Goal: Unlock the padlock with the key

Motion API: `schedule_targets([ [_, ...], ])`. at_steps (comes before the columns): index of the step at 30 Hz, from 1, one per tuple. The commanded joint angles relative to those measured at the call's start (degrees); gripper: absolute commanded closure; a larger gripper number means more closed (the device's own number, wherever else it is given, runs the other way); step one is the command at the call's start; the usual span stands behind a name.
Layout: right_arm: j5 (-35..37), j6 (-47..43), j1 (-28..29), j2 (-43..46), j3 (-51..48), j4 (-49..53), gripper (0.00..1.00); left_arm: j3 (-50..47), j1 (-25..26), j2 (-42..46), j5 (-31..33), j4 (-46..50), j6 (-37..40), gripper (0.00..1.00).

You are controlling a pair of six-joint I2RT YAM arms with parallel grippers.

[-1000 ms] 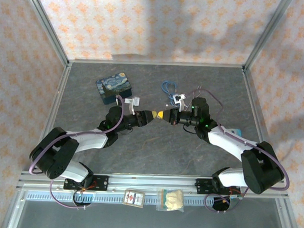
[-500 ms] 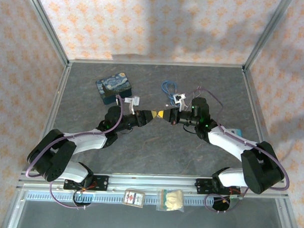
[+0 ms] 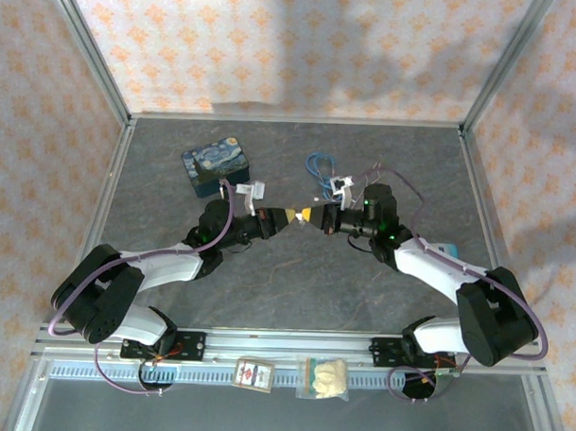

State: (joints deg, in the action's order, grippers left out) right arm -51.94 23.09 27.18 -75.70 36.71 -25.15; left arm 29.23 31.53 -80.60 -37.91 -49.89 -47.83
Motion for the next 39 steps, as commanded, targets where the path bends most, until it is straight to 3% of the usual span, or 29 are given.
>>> schedule_targets([
  [1,5.0,-0.6,0.0,1.3,0.2,0.9,0.57,1.8,0.2,1.5,0.3,3.1,3.3,1.00],
  [3,9.6,-2.0,-0.4,3.2,0.4,3.5,0.38,2.9,0.3,2.6,1.1,7.4,6.1,1.00],
  [6,13.2,-3.1,-0.5,6.4,0.0,4.5,0.30,4.0,0.3,4.0,2.0,12.0,9.2,1.00],
  [8,11.4,-3.5,-0.5,7.4,-0.4,3.6,0.31,4.8,0.2,4.4,2.0,13.8,10.4,1.00],
  [15,-1.1,-3.7,-0.6,5.0,-0.8,-0.3,0.40,7.5,-0.5,3.7,-6.5,12.9,11.4,1.00],
  [20,-5.7,-3.1,-0.5,3.4,-0.4,-2.0,0.48,8.6,-0.5,3.7,-10.6,13.0,11.9,1.00],
  [26,-8.4,-2.8,-0.5,2.0,-1.1,-2.5,0.64,7.9,-0.7,4.4,-9.5,12.3,11.4,1.00],
  [33,-9.8,-2.1,-0.5,2.1,-2.1,-3.2,0.61,6.9,-1.3,4.6,-7.6,10.6,10.2,1.00],
  [39,-9.0,-2.0,-0.5,1.9,-2.0,-4.2,0.82,6.9,-1.3,4.0,-8.6,8.9,8.7,1.00],
])
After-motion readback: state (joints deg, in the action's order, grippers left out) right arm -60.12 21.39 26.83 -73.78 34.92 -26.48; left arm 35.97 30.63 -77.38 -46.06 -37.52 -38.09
